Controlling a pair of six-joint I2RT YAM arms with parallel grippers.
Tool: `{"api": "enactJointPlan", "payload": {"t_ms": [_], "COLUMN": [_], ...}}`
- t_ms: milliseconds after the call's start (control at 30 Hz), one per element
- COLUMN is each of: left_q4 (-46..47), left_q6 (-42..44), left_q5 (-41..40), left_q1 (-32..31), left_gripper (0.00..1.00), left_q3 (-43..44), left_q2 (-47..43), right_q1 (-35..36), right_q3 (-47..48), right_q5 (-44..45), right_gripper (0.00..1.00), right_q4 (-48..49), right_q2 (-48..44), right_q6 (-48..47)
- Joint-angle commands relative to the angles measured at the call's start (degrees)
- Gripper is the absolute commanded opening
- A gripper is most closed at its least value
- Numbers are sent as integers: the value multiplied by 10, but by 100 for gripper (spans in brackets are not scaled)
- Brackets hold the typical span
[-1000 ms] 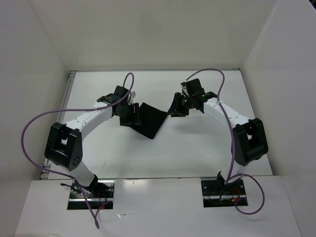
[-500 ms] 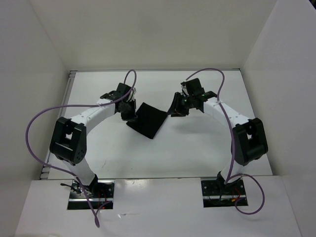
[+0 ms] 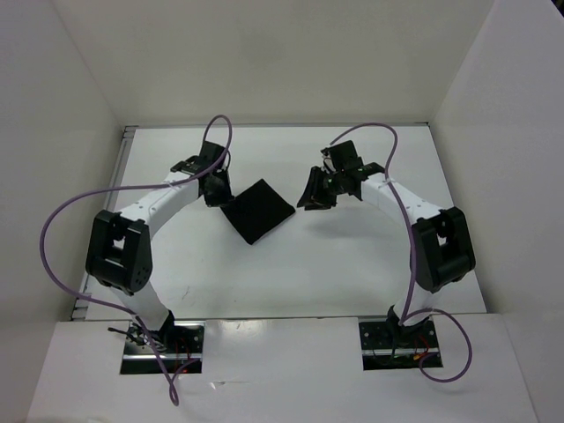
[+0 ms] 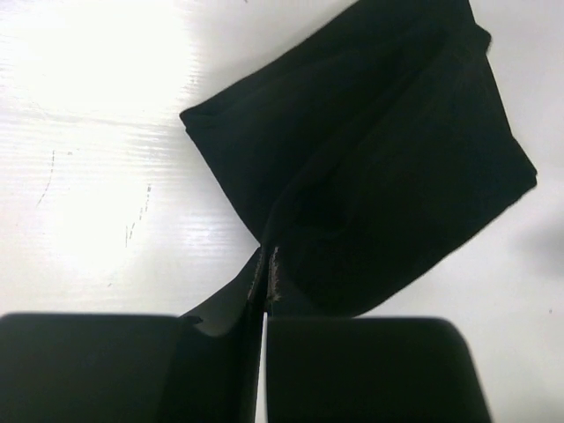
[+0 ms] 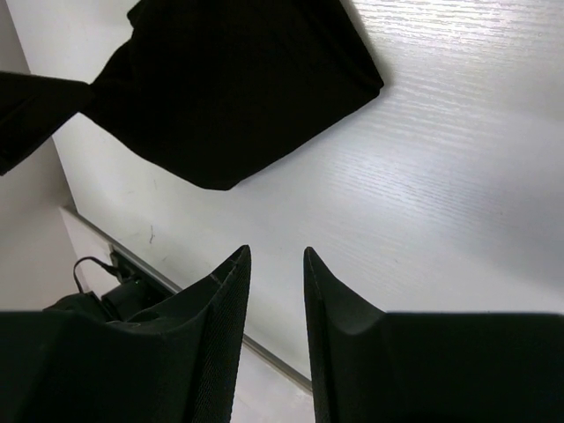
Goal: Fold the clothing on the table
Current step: Fold the skirt
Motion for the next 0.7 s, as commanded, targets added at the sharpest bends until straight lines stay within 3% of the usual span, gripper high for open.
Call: {"api": "enactJointPlan", "payload": {"t_ms": [0,67,300,667], "left_q4": [16,40,76,121], "left_q6": [-34,-44,-61,-67], "left_q5": [-34,-22,-11,-12], "left_q1": [4,9,27,67], "left_gripper": [0,0,0,0], "left_q3": [-11,-18,2,39], "left_q2": [23,36,80,129], "right_q1": [5,15,61,75], "right_q3": [29,37,130,213], "right_q5": [-8,-8,-1,-20], "right_gripper": [35,25,7,4], "right_q4": [-1,-7,-54,-37], "right_q2": [14,22,108,233], "right_q6": [-12,-12,-45,-50]}}
